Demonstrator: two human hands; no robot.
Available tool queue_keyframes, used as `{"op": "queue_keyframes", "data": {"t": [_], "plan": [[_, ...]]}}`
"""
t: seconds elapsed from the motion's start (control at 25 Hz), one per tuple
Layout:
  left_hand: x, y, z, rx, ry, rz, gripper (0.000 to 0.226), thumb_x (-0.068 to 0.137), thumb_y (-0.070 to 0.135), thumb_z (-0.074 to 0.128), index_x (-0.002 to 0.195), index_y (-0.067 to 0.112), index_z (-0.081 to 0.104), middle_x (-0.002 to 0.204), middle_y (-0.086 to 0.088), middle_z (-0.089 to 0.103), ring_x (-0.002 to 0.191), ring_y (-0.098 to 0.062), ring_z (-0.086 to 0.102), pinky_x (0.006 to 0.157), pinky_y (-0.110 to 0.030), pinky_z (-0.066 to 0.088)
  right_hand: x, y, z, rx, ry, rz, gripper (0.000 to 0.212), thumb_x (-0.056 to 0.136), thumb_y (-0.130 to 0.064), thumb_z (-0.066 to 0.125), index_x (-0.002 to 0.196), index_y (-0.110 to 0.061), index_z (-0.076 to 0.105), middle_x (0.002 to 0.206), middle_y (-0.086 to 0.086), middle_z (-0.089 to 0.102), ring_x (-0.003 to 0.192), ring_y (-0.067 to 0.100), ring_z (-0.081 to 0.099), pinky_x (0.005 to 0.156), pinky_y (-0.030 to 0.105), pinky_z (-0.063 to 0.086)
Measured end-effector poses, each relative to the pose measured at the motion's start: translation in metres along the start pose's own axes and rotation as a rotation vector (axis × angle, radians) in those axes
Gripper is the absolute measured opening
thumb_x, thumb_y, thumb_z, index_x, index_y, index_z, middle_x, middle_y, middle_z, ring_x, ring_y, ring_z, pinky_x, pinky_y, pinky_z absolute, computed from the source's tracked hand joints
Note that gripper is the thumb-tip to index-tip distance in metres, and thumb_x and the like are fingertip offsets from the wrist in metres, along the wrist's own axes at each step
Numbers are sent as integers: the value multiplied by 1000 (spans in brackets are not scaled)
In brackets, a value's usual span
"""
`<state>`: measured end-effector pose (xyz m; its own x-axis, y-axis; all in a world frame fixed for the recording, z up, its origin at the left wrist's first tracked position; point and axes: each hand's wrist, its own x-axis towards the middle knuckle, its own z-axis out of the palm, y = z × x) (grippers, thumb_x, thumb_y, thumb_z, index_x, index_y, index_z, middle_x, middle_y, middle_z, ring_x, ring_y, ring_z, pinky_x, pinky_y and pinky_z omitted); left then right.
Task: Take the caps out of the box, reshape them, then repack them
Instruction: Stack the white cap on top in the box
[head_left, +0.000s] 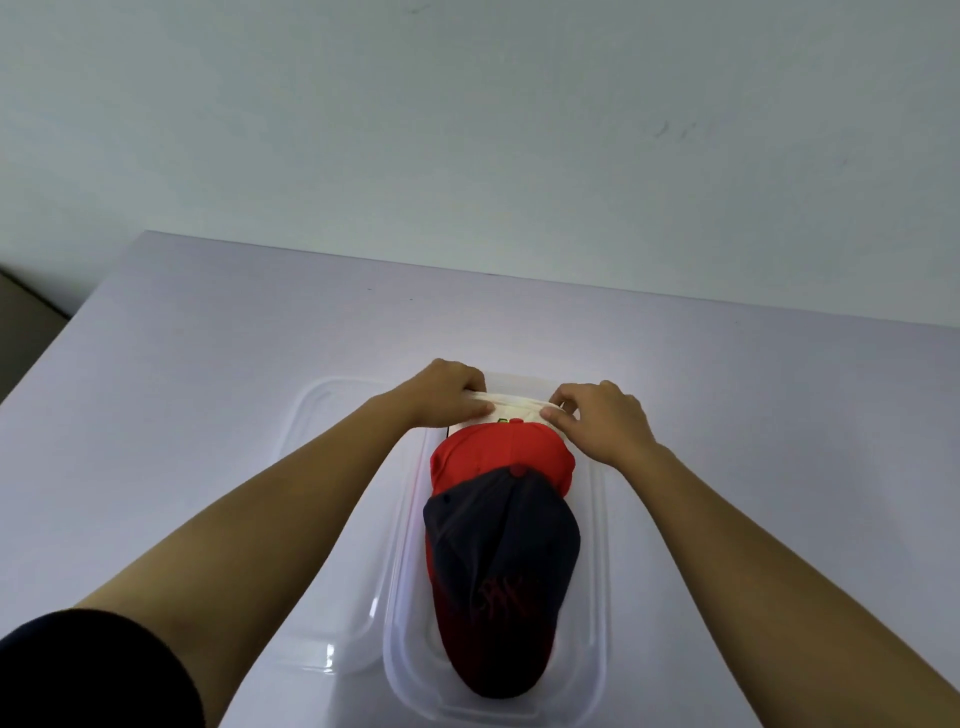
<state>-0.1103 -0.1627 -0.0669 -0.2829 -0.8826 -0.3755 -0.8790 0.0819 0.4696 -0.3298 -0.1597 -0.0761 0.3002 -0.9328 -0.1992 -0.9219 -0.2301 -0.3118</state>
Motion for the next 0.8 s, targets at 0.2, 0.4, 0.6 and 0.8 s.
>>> {"op": "queue_keyframes", "data": {"t": [0.2,0.4,0.6,0.8], "plan": [[-3,6,0,129,157,6,31,90,30,58,112,10,65,112,-8,59,102,-25,57,83,-33,44,1,-2,2,36,131,10,27,94,-38,48,109,-22,64,107,-3,69,100,21,58,80,36,46],[-35,18,10,-192,379,94,22,88,30,60,103,16,69,100,-1,69,87,-13,61,86,-30,48,2,-4,4,117,-57,-45,33,96,-38,41,120,-26,58,118,-1,64,114,24,50,91,41,37],[-48,18,28,-183,89,54,33,89,35,60,118,20,66,121,2,67,107,-11,59,85,-14,34,11,-7,5,227,13,74,25,92,-39,50,107,-25,65,110,-3,68,101,18,60,85,35,45],[-59,23,27,-213,315,90,28,90,31,58,113,19,68,115,2,66,104,-9,56,82,-9,33,-11,-27,-2,563,184,50,22,93,-30,52,110,-20,62,115,-2,63,93,11,59,80,23,46]]}}
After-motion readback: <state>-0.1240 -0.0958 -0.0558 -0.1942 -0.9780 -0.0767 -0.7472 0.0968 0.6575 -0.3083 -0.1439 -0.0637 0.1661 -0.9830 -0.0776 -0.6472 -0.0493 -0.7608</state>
